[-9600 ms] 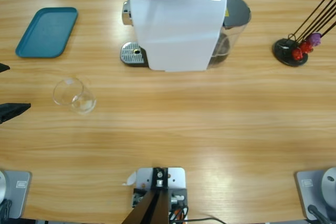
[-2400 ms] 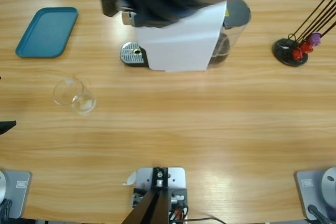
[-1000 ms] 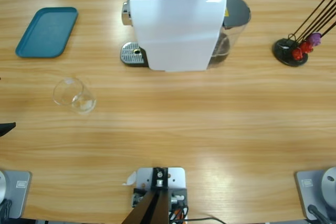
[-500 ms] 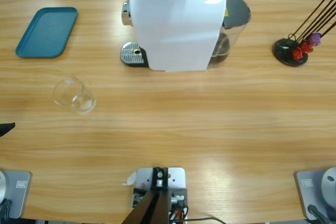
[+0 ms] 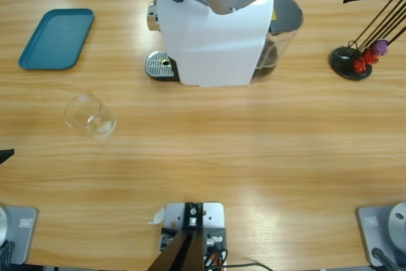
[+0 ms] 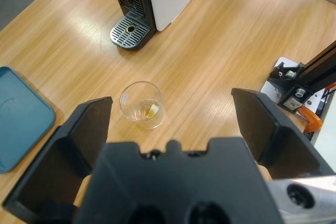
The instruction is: Pour coffee
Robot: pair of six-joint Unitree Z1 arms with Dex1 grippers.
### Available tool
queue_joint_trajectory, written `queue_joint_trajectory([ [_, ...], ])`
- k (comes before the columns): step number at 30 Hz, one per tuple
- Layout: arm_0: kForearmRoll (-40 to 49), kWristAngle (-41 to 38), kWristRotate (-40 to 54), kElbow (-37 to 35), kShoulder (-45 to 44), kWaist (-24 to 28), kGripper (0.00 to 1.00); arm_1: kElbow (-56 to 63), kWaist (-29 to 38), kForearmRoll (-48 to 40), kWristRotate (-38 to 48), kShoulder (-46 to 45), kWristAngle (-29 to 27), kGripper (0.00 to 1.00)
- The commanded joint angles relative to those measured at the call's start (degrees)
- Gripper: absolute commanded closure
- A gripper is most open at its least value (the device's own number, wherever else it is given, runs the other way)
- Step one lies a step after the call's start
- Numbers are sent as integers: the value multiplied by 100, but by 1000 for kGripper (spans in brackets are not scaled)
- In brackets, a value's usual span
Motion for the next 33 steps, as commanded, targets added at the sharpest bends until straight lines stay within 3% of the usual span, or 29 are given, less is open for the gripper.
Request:
queue_joint_trajectory([
  [1,-45,43,-61,231,-148,-32,4,313,202,417,-338,663,133,975],
  [2,-39,34,-65,204,-148,-32,4,259,202,377,-725,524,163,537],
  [3,-34,39,-74,160,-150,-32,4,194,202,389,-1236,342,228,218],
  [5,-8,43,-88,49,-134,-32,4,130,202,444,-2060,-126,378,17],
  [11,237,104,-257,-302,54,-32,4,178,-686,1152,-2706,-1812,2290,4],
  [17,1831,187,-561,-1230,729,-32,4,802,-1590,2368,-3502,-2912,3531,3],
  [23,1884,540,353,-965,694,-31,4,2433,-1811,2447,-3873,-4048,3902,0],
  [25,1358,563,431,-392,615,-20,4,2894,-1811,2237,-3845,-4382,4048,0],
  [28,880,683,816,-107,633,17,2,3314,-1811,2071,-3838,-4619,4060,0],
  [33,-293,630,1032,605,1274,219,3,3971,-1811,1512,-3855,-4498,4027,0],
])
